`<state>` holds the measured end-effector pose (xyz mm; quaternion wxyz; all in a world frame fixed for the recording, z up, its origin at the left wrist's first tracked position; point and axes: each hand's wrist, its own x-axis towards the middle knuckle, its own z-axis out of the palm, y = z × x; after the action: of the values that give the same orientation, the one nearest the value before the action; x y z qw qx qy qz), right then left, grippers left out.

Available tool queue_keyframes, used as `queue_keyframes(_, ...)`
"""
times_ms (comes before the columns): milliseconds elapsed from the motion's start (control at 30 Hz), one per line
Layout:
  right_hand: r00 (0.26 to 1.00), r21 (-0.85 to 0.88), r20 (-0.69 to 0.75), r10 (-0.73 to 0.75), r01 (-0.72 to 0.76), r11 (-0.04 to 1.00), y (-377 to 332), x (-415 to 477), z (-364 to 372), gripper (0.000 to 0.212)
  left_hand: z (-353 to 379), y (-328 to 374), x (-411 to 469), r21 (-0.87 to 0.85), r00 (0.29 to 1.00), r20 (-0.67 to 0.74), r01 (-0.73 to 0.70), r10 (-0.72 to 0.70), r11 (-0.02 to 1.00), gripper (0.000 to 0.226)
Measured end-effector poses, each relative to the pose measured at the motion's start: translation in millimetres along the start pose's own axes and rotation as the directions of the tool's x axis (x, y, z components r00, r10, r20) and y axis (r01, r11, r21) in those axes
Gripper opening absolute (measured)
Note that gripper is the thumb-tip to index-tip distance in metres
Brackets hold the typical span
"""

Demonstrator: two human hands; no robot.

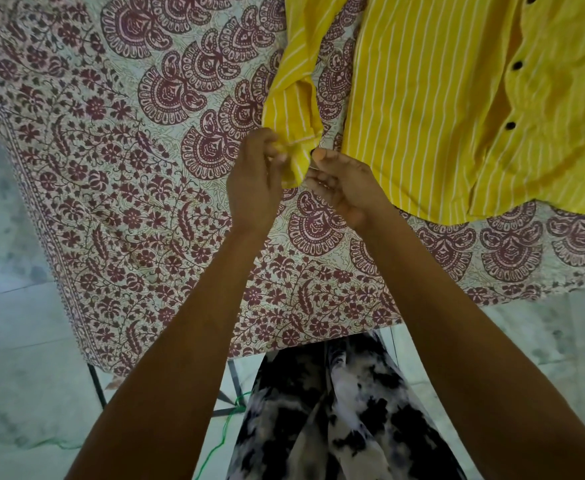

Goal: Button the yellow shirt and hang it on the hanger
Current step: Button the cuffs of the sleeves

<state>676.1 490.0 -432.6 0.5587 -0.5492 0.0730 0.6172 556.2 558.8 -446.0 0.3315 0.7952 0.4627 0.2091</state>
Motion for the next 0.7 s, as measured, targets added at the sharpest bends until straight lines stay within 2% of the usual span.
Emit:
queue_keyframes(67,1.0,0.025,0.029,0.01,-0.01,1.0,-0.3,1.5,-2.1,0.022,-3.5,-3.1,0.2,-0.142,0.973,-0.075,0.208,-0.22,0.968,0.031)
queue_keyframes(100,0.998,0.027,0.052,0.021,-0.023,0.999,0.8,1.8,-2.3,0.025,-4.8,-3.6,1.4,-0.241,0.939,-0.011,0.331,-0.343,0.913,0.036)
queue_keyframes(133,0.997,0.029,0.074,0.036,-0.038,0.999,1.7,1.4,-1.1,0.027,-5.3,-2.7,3.2,-0.336,0.889,0.117,0.455,-0.443,0.824,0.04)
queue_keyframes(167,0.995,0.024,0.08,0.057,-0.059,0.998,4.6,1.4,-0.4,0.028,-4.5,-2.3,4.6,-0.399,0.84,0.246,0.542,-0.484,0.739,0.043)
queue_keyframes(200,0.994,0.026,0.072,0.082,-0.084,0.996,7.1,1.2,2.3,0.027,-3.9,-0.9,4.9,-0.416,0.819,0.312,0.574,-0.482,0.705,0.044)
queue_keyframes(267,0.993,-0.007,-0.003,0.119,-0.119,0.993,12.8,1.8,7.1,0.019,-6.2,2.4,4.7,-0.344,0.862,0.25,0.506,-0.442,0.791,0.04)
queue_keyframes(333,0.982,-0.077,-0.118,0.149,-0.158,0.984,16.7,2.5,10.6,0.024,-13.7,4.4,4.8,-0.166,0.933,0.087,0.36,-0.35,0.918,0.034)
queue_keyframes(367,0.983,-0.083,-0.12,0.139,-0.15,0.985,18.3,2.6,13.6,0.026,-18.7,2.5,5.2,-0.092,0.96,0.037,0.279,-0.277,0.956,0.034)
queue_keyframes(400,0.988,-0.062,-0.09,0.122,-0.128,0.99,20.0,1.9,16.2,0.025,-22.6,1.5,5.1,-0.048,0.978,0.042,0.208,-0.206,0.977,0.035)
queue_keyframes(467,0.993,-0.015,-0.025,0.114,-0.114,0.993,21.9,1.3,25.5,0.03,-32.5,-0.6,3.6,-0.05,0.977,0.161,0.149,-0.139,0.988,0.036)
queue_keyframes(533,0.993,-0.068,-0.003,0.115,-0.115,0.991,25.7,3.7,35.8,0.035,-39.8,-1.4,0.1,-0.126,0.942,0.291,0.212,-0.169,0.969,0.029)
queue_keyframes(567,0.994,-0.119,-0.009,0.112,-0.112,0.987,27.8,5.3,42.0,0.034,-44.6,-2.2,0.3,-0.182,0.932,0.301,0.266,-0.204,0.947,0.024)
queue_keyframes(633,0.995,-0.138,-0.052,0.087,-0.093,0.986,30.8,10.2,50.9,0.032,-52.1,-7.5,2.4,-0.267,0.935,0.202,0.34,-0.292,0.902,0.021)
queue_keyframes(700,0.996,-0.073,-0.066,0.061,-0.065,0.995,30.6,14.4,51.9,0.025,-54.7,-13.6,8.1,-0.237,0.921,0.074,0.388,-0.381,0.891,0.024)
